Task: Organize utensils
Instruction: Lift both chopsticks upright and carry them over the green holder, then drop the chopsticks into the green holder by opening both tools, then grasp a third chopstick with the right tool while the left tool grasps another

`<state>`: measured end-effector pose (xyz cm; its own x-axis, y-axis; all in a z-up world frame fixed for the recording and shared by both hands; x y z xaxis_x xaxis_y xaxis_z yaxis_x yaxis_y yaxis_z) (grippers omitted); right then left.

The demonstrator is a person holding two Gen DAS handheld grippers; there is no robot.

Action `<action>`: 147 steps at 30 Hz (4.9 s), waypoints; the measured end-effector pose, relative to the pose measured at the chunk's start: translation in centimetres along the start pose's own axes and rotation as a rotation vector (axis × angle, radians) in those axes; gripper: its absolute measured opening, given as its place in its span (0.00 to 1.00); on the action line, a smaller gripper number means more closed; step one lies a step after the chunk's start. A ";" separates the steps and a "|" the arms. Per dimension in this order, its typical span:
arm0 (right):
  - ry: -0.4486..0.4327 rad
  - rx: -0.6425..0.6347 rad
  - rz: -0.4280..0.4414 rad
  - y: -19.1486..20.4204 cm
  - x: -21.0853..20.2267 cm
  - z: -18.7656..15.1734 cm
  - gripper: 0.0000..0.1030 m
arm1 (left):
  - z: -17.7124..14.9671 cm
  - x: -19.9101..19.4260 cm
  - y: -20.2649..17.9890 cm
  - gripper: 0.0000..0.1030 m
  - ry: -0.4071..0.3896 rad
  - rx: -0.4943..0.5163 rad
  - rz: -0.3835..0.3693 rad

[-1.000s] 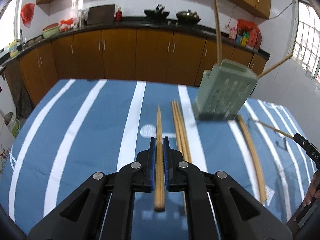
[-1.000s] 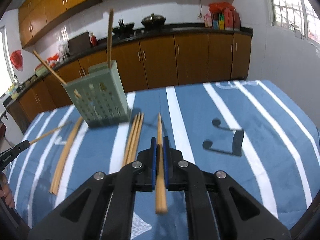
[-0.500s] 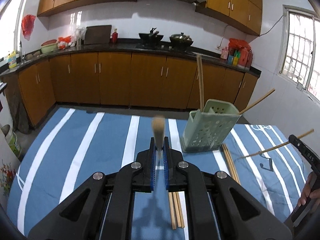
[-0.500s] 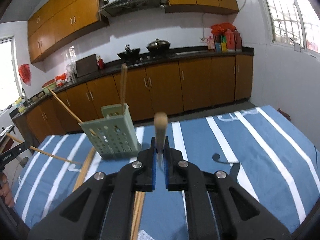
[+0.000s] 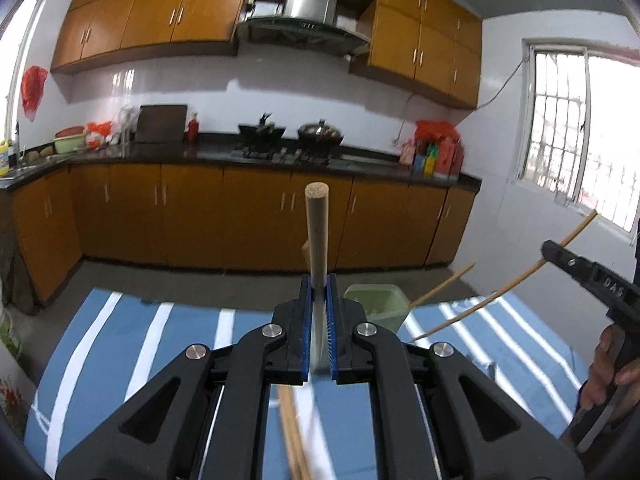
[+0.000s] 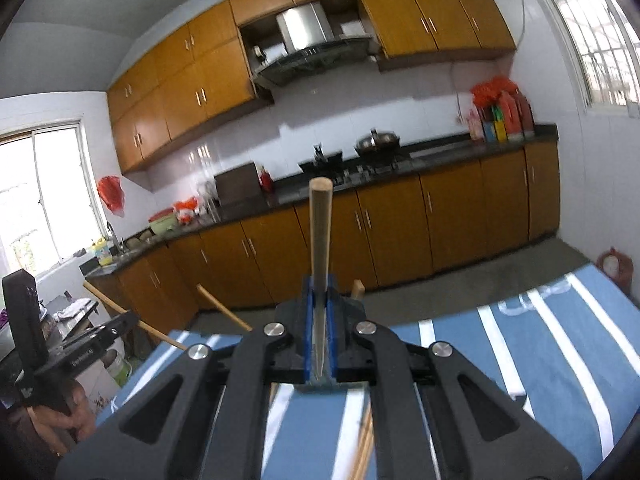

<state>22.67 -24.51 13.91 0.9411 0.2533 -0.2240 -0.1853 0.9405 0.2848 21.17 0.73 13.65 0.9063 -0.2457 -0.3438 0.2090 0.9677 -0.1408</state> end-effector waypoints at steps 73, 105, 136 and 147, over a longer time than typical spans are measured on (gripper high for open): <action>0.630 0.096 -0.186 -5.7 9.1 -25.6 0.20 | -19.2 5.7 6.3 0.07 0.403 -0.106 0.193; 0.592 0.052 -0.316 -8.3 9.3 -25.1 0.08 | -22.1 9.4 3.4 0.07 0.541 -0.065 0.070; 0.556 0.030 -0.344 -9.8 10.0 -24.5 0.08 | -21.6 10.4 7.5 0.07 0.496 -0.123 0.162; 0.551 0.050 -0.335 -10.0 9.9 -24.6 0.08 | -21.6 10.4 7.7 0.08 0.493 -0.150 0.145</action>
<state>26.92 -25.82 -14.06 0.6598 0.0397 -0.7504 0.1190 0.9805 0.1565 24.31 4.45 -11.05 0.6346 -0.1421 -0.7597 0.0071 0.9840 -0.1782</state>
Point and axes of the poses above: each gripper's, at about its wrist camera, not at the fingertips, and x roughly the way its jaws point, y to its left, z to its top, the point moved 5 cm from there along x, roughly the way its jaws point, and after that the axes turned 2 degrees about z, right-handed, at the moved point
